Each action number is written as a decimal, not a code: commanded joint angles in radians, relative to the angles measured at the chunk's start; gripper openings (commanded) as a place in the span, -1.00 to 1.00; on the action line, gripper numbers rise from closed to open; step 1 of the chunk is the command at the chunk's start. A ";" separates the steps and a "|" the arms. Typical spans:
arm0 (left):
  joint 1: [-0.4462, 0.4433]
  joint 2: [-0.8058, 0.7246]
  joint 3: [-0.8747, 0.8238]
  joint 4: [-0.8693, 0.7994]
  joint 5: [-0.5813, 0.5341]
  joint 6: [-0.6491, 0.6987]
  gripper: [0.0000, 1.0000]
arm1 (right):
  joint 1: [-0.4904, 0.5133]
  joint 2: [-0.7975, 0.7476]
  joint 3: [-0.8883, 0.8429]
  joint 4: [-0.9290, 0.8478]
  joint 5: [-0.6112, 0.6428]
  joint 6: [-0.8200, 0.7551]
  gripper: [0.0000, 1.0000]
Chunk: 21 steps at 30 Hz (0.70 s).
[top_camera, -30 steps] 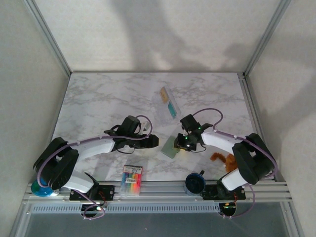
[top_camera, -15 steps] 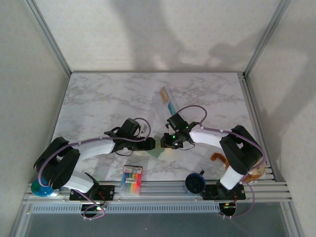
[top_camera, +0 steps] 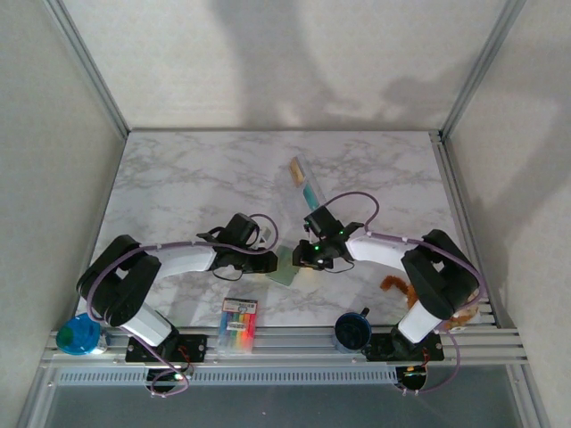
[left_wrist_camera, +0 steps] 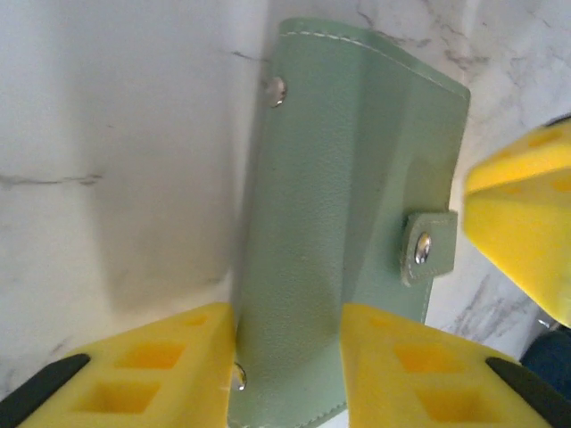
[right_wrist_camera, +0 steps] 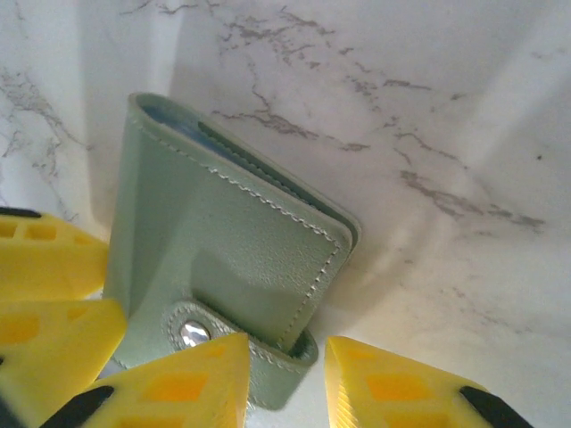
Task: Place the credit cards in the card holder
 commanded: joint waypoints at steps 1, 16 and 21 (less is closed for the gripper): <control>0.003 0.009 0.024 0.015 0.086 0.012 -0.50 | 0.026 0.027 -0.021 0.064 -0.002 0.027 -0.44; 0.044 -0.087 -0.026 -0.104 -0.173 -0.060 0.19 | 0.074 0.102 0.015 0.216 -0.053 -0.003 -0.64; 0.082 -0.125 -0.088 -0.053 -0.054 -0.078 0.08 | 0.083 0.108 0.017 0.239 -0.078 -0.038 -0.72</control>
